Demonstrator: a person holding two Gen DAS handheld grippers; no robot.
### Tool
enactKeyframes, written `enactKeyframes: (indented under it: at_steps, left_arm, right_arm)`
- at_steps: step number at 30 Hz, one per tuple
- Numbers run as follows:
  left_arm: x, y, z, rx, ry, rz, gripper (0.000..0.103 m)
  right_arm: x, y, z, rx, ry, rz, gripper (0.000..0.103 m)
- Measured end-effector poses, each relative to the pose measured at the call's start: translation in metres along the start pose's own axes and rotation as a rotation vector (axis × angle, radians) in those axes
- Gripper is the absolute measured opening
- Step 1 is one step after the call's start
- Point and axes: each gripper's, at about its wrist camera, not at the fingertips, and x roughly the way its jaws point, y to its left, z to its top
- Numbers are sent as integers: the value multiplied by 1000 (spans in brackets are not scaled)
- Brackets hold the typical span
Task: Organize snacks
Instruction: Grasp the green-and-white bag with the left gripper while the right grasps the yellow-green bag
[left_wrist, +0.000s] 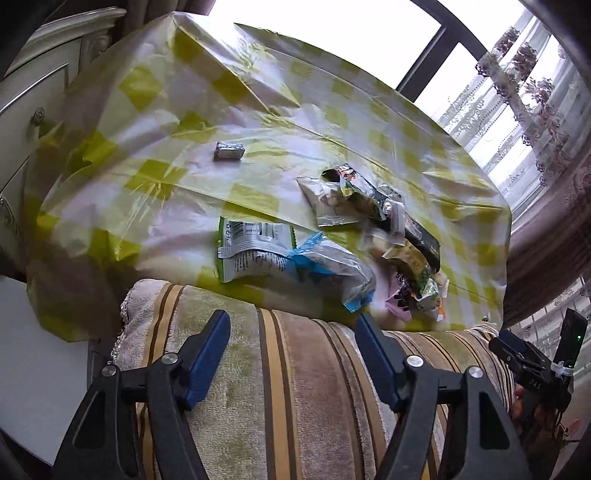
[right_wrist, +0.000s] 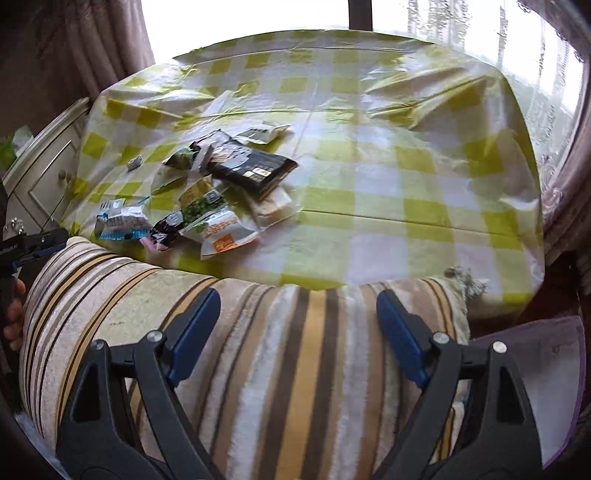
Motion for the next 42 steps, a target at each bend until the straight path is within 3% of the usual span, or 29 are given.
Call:
enactKeyframes:
  at_steps: [3,8,11,20,25,26,28,33,36,38,42]
  left_arm:
    - [8,-3,6,37,18,60,70]
    - [36,-15,17,189,94,278,70]
    - [51,-17,21,280,133,347,70]
    - [77,-32,32,613,99,443,70]
    - [90,-35,37,686,114,380,61]
    - [92,-35,38,681,121,359,60]
    - [92,-29,45,628,143,284,47]
    - [84,-14,55,504,136,212,46]
    - [77,-8,61,435,108,221,46]
    - [69,-4,65,374,73,228,46]
    - [54,-3,72,313,6,259,46]
  right_arm:
    - [8,19,9,-62,4,22,88]
    - [25,44,22,-148,23,26,88]
    - [36,55,29,-179,33,29,88]
    - [63,77,52,-240,31,40,88]
    - [76,86,60,-265,32,47,88]
    - [78,86,61,-265,33,51,88]
    - [82,87,65,-262,31,59,88]
    - [91,92,72,-273,30,69,88]
    - [99,98,74,-300,44,62,82]
    - [104,101,74,-307,60,63,72]
    - [111,98,78,-284,75,72,66]
